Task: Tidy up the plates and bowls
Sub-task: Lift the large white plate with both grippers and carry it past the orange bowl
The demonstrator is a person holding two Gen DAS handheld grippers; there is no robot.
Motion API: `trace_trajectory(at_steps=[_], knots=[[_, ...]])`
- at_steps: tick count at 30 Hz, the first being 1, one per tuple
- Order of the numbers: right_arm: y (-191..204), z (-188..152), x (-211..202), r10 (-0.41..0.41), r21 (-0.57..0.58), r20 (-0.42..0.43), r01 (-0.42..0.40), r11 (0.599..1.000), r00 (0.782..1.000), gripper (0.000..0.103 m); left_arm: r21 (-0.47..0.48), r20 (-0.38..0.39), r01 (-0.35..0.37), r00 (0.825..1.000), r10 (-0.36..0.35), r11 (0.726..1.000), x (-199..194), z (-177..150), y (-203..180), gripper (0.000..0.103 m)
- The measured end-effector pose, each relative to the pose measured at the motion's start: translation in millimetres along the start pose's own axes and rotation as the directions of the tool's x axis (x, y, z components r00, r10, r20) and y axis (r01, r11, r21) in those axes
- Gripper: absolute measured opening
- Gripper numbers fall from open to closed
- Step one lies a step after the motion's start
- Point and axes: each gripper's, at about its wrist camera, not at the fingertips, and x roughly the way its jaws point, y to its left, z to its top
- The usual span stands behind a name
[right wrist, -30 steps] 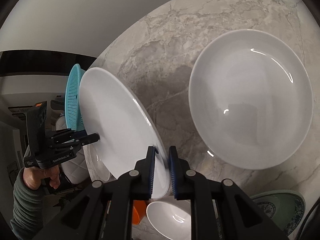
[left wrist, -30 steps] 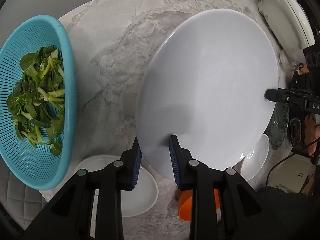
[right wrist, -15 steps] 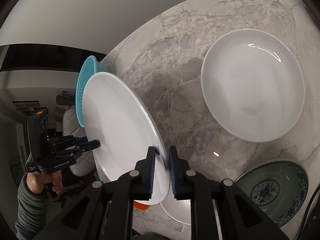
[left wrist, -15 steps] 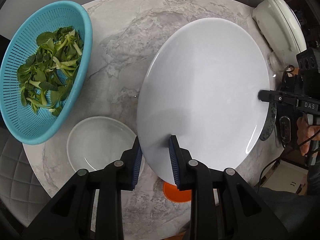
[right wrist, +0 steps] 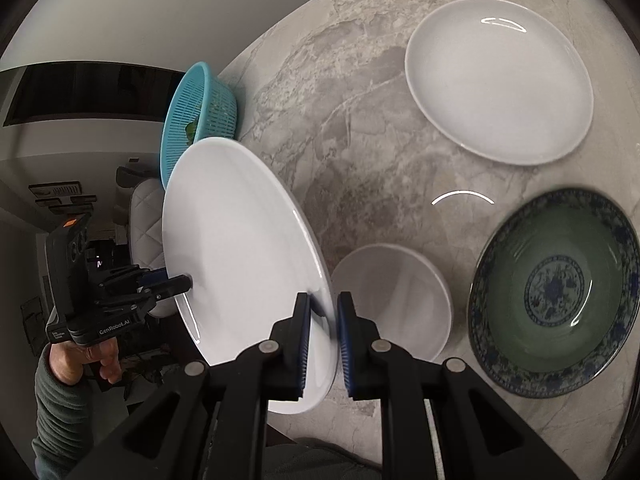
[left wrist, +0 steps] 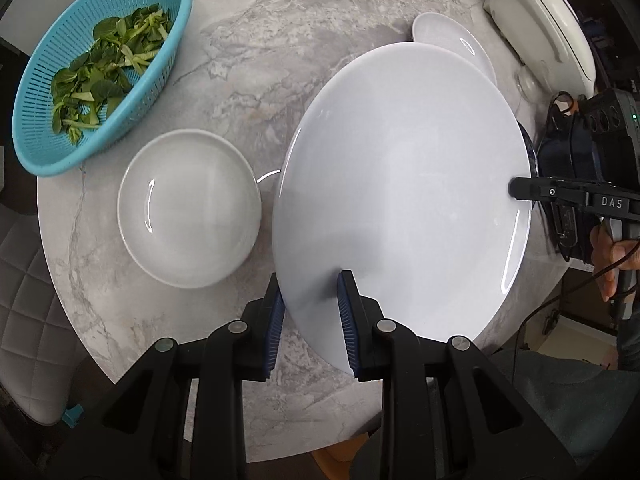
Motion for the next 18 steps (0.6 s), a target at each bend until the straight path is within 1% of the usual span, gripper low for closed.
trace_trajectory(at_steps=[10, 16, 18], knots=[[3.5, -72.8, 5.0, -0.015, -0.022, -0.023, 0.015, 1.0, 1.0, 0.016, -0.026, -0.001, 0.033, 0.999, -0.034, 0.999, 4.4, -102.3, -25.9, 0.023], [-3.8, -121.6, 23.0, -0.028, -0.02, -0.068, 0.027, 0.999, 0.997, 0.017, -0.058, -0.005, 0.05, 0.999, -0.05, 0.997, 20.4, -160.2, -35.4, 0.023], [-6.5, -136.2, 30.5, -0.03, -0.017, -0.085, 0.029, 0.999, 0.996, 0.016, -0.072, -0.01, 0.058, 0.998, -0.059, 0.996, 31.8, -173.8, -34.8, 0.023]])
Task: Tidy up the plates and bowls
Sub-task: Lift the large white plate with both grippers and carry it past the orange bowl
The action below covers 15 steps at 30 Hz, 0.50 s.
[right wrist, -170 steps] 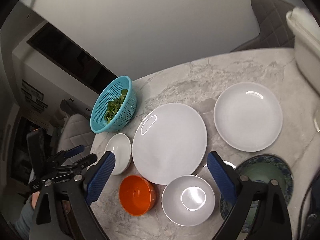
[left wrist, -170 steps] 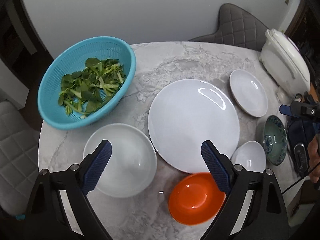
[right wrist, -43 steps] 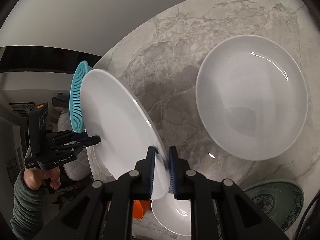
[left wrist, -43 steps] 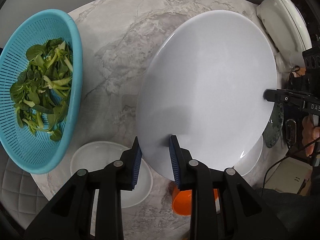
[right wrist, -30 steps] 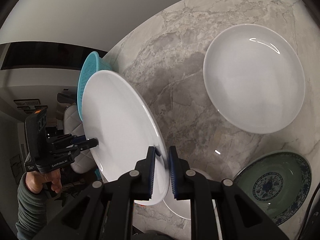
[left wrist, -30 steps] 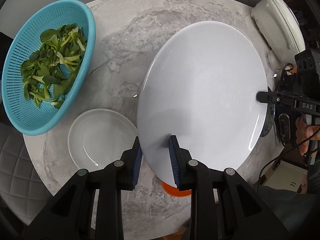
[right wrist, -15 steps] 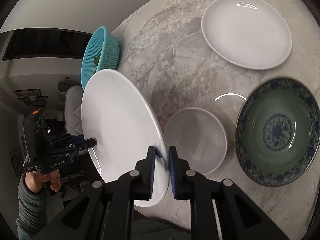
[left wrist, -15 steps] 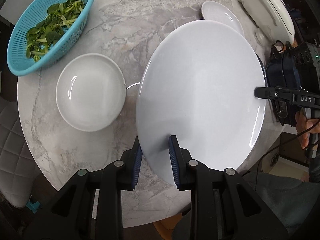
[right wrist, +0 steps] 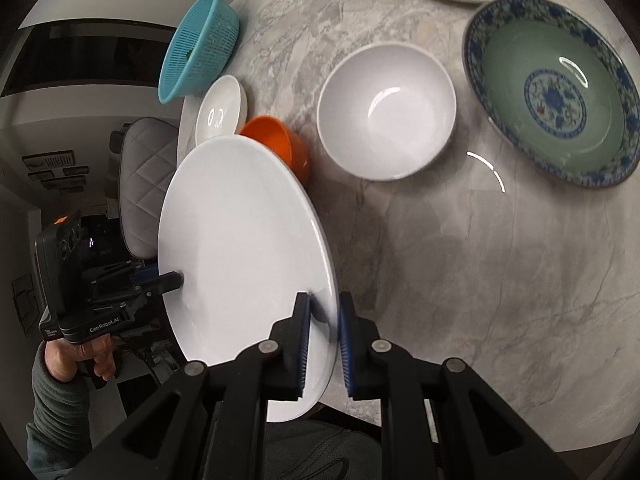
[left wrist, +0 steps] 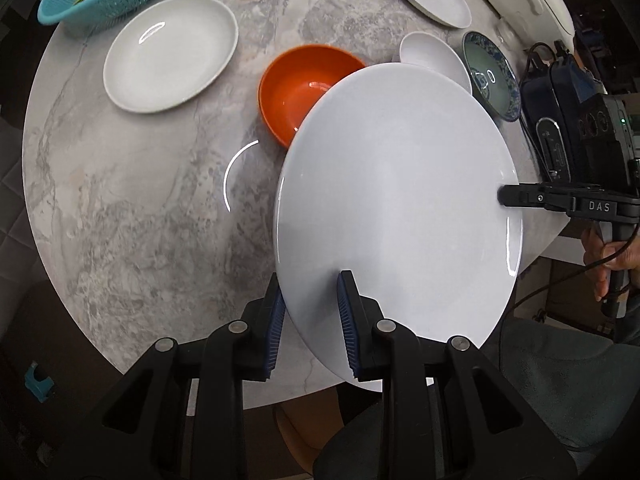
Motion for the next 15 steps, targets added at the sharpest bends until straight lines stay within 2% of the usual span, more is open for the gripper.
trace_trajectory(at_steps=[5, 15], knots=[[-8.7, -24.4, 19.0, -0.014, 0.012, -0.025, 0.014, 1.0, 1.0, 0.017, -0.02, 0.0, 0.022, 1.0, -0.022, 1.0, 26.9, -26.3, 2.2, 0.023], [-26.8, -45.1, 33.4, -0.085, 0.003, -0.031, 0.085, 0.996, 0.996, 0.018, -0.038, 0.003, 0.078, 0.997, -0.078, 0.996, 74.4, -60.9, -6.4, 0.023]])
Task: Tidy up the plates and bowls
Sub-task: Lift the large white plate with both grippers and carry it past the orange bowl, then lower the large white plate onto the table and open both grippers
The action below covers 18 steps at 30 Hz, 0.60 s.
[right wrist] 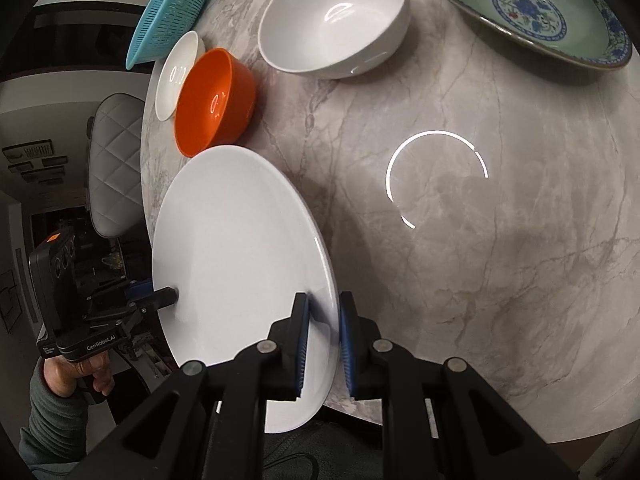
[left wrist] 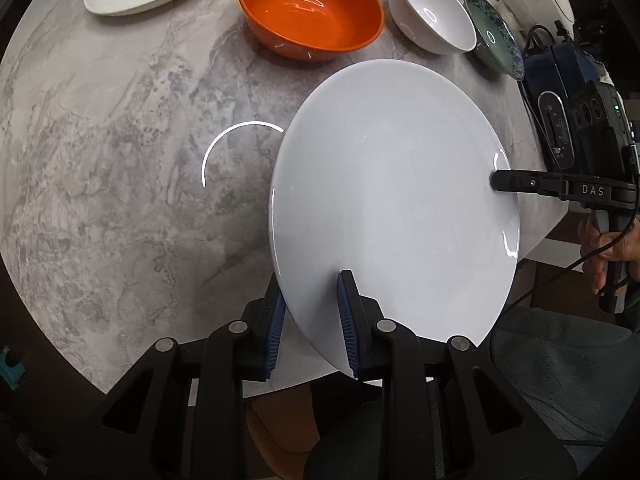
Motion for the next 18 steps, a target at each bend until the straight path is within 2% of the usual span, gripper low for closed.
trace_trajectory(at_steps=[9, 18], knots=[[-26.4, 4.1, 6.9, -0.071, -0.014, 0.04, 0.071, 0.997, 0.997, 0.018, -0.017, 0.037, 0.016, 0.999, -0.015, 1.0, 47.8, 7.6, 2.5, 0.023], [-34.3, 14.4, 14.2, -0.116, -0.048, 0.092, 0.121, 0.991, 0.989, 0.02, -0.019, 0.072, -0.001, 0.997, 0.002, 1.0, 69.2, 15.4, -2.6, 0.023]])
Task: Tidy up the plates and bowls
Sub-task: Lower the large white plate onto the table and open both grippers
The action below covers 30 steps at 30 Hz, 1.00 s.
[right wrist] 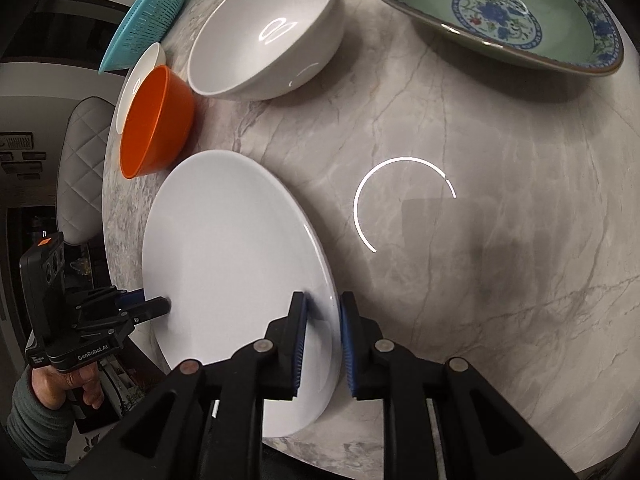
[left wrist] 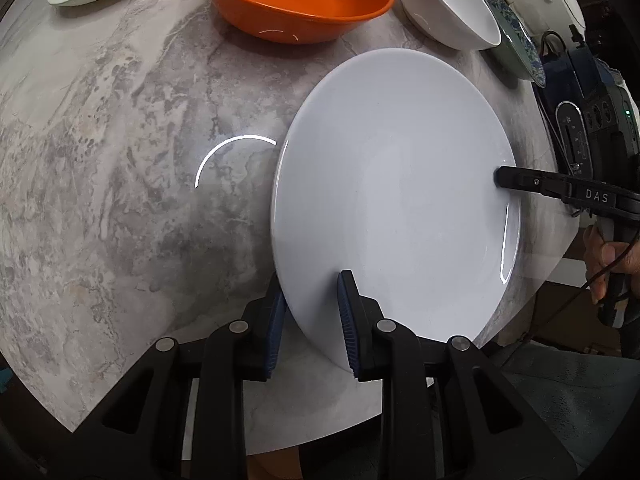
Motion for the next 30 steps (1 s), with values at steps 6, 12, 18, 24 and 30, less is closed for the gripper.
trace_trajectory(at_steps=[6, 12, 18, 24, 30], knots=[[0.1, 1.5, 1.9, -0.007, -0.022, 0.022, 0.007, 1.0, 1.0, 0.02, -0.009, 0.031, 0.014, 0.999, -0.014, 1.0, -5.3, 4.6, 8.2, 0.023], [6.7, -7.7, -1.2, -0.052, -0.088, 0.054, 0.056, 0.995, 0.997, 0.048, -0.013, 0.172, -0.006, 0.985, 0.008, 1.0, -29.7, -4.7, 13.6, 0.028], [-0.9, -44.7, -40.9, -0.006, -0.065, 0.254, 0.023, 0.998, 0.967, 0.094, -0.03, 0.471, 0.051, 0.882, -0.031, 0.998, -85.9, -38.3, 7.0, 0.079], [-7.6, -34.8, -106.8, 0.083, -0.018, 0.379, -0.082, 0.996, 0.922, 0.094, 0.013, 0.516, -0.015, 0.857, 0.006, 1.0, -131.8, 3.4, -16.2, 0.097], [-5.0, 48.3, -199.5, 0.194, -0.077, 0.509, -0.18, 0.981, 0.839, 0.095, -0.005, 0.512, -0.014, 0.859, 0.014, 1.0, -196.5, 110.9, -21.0, 0.097]])
